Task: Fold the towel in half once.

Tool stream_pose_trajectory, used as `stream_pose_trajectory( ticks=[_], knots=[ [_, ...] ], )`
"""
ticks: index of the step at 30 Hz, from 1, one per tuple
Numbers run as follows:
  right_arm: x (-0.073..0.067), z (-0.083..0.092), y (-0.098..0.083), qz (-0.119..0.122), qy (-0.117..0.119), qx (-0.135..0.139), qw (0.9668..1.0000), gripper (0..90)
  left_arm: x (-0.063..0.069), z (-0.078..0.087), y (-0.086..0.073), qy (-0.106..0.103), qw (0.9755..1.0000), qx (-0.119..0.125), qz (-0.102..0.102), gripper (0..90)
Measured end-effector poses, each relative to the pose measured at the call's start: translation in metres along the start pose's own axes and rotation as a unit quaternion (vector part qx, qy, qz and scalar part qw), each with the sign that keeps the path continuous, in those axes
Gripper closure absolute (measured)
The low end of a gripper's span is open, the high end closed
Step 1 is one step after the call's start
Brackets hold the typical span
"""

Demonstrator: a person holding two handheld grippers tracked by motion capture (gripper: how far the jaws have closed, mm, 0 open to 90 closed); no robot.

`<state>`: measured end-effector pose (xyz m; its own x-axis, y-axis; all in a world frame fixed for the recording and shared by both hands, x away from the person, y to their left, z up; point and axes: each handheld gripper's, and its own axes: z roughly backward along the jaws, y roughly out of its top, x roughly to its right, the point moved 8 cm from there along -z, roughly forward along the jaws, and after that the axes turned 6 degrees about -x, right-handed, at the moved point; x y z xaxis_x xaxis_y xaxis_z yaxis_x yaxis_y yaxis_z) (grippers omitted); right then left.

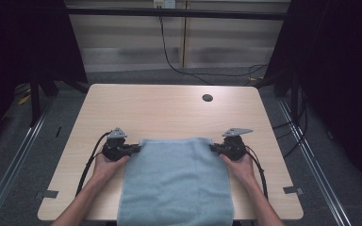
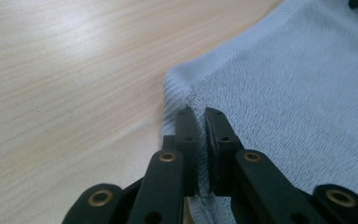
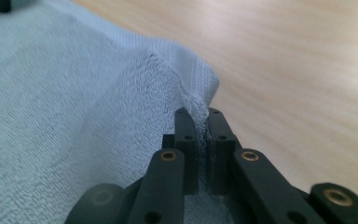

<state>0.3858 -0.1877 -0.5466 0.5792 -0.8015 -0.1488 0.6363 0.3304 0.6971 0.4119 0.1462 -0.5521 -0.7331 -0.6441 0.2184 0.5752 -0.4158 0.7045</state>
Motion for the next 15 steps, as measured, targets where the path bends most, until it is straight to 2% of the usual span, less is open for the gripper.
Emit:
stream_pose_trajectory(
  ticks=[3,4,5,7,12,15],
  knots=[
    [0.004,0.013,0.010,-0.008,0.005,0.025,0.9996,86.1,0.002,0.010,0.010,-0.014,0.9996,0.024,0.004,85.1],
    [0.004,0.017,0.014,-0.009,0.009,0.034,0.9994,86.1,0.002,0.014,0.014,-0.011,0.9995,0.031,-0.002,85.1],
    [0.004,0.019,0.018,-0.012,0.015,0.040,0.9990,86.1,0.002,0.018,0.018,-0.009,0.9991,0.041,0.003,85.1],
    [0.004,0.022,0.028,-0.014,0.020,0.050,0.9984,86.2,0.000,0.025,0.026,-0.018,0.9980,0.058,0.012,85.2],
    [0.000,0.040,0.069,-0.012,0.035,0.092,0.9951,86.2,-0.010,0.049,0.052,-0.008,0.9967,0.080,0.008,85.2],
    [0.003,0.052,0.098,-0.008,0.034,0.116,0.9926,86.3,-0.014,0.065,0.073,-0.007,0.9947,0.102,0.004,85.2]
  ],
)
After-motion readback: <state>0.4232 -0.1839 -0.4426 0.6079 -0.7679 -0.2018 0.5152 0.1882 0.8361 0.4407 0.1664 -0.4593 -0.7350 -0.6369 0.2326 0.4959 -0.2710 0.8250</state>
